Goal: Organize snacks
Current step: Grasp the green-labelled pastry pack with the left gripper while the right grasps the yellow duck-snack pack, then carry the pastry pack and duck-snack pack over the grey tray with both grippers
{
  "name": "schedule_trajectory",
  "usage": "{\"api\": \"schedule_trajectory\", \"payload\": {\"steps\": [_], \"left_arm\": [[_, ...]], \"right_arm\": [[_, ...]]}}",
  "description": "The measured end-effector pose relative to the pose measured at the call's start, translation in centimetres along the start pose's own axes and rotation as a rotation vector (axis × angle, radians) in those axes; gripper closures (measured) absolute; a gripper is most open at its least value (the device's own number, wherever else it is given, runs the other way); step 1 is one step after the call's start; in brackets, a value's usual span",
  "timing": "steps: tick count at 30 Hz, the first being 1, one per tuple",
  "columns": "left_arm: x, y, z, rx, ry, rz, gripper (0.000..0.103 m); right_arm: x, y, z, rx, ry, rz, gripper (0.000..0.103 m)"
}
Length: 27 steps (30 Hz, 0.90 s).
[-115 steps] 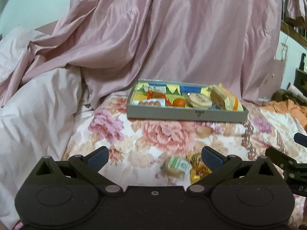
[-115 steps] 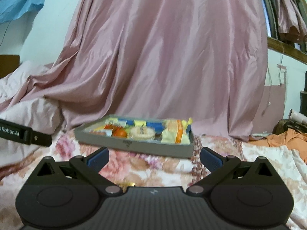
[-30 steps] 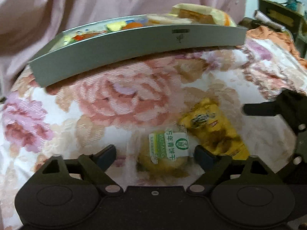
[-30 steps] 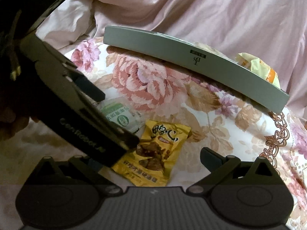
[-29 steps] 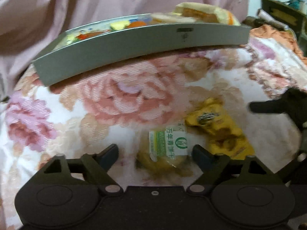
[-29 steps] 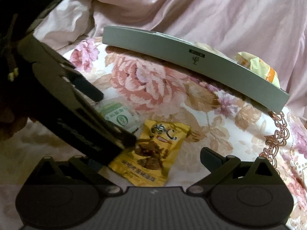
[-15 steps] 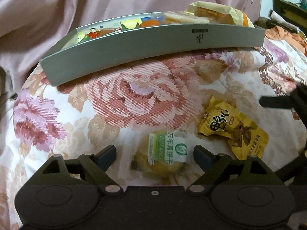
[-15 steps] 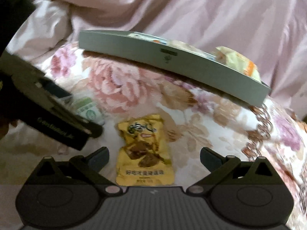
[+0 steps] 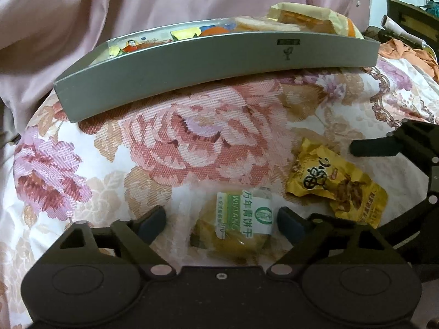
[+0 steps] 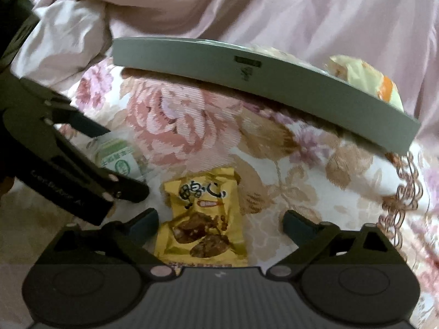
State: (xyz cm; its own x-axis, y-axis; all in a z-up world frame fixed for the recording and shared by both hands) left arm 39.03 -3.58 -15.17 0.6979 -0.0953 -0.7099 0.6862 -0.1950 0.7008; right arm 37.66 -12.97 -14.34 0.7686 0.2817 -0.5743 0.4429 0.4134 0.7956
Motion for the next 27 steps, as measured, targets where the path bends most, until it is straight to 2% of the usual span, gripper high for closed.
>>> {"api": "schedule_trajectory", "payload": {"steps": [2,7,8,13,17,23,27], "left_arm": [[-0.1,0.0,0.2,0.001,-0.001,-0.003,0.020],[-0.5,0.0,0.6,-0.016,-0.008,-0.020,0.030],[-0.5,0.0,0.7,-0.014,-0.007,-0.023,0.031],[-0.9,-0.2,1.4,0.008,0.033,-0.036,0.043],[-1.4,-0.7,2.0,0.037,0.069,-0.026,0.046],[-1.9,-1.0,2.2,0.026,0.111,-0.001,0.048],[-3.1,-0.5,1.9,0.020,0.138,0.029,0.048]], "right_arm": [[-0.1,0.1,-0.2,0.002,0.012,-0.004,0.012],[-0.4,0.2,-0.8,0.022,0.070,-0.002,0.039],[-0.5,0.2,-1.0,0.015,0.075,0.000,0.041],[-0.8,0.2,-1.1,0.002,0.076,-0.004,0.044],[-1.0,0.2,-1.4,-0.031,0.057,-0.001,0.045],[-1.8,0.1,-3.2,-0.259,-0.052,0.053,0.047],[-2.0,0.1,-3.9,-0.345,-0.094,0.082,0.048]]}}
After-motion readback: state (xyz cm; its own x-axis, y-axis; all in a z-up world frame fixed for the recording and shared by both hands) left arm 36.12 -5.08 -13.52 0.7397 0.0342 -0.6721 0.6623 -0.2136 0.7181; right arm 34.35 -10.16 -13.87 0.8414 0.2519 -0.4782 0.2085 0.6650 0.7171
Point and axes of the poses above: each gripper's, at about its wrist camera, not at the fingertips, and x roughly the way its jaws point, z to its right, y to its top, the point moved 9 cm from there along x, roughly the way its jaws point, and after that the axes turned 1 degree about -z, right-handed, at the moved point
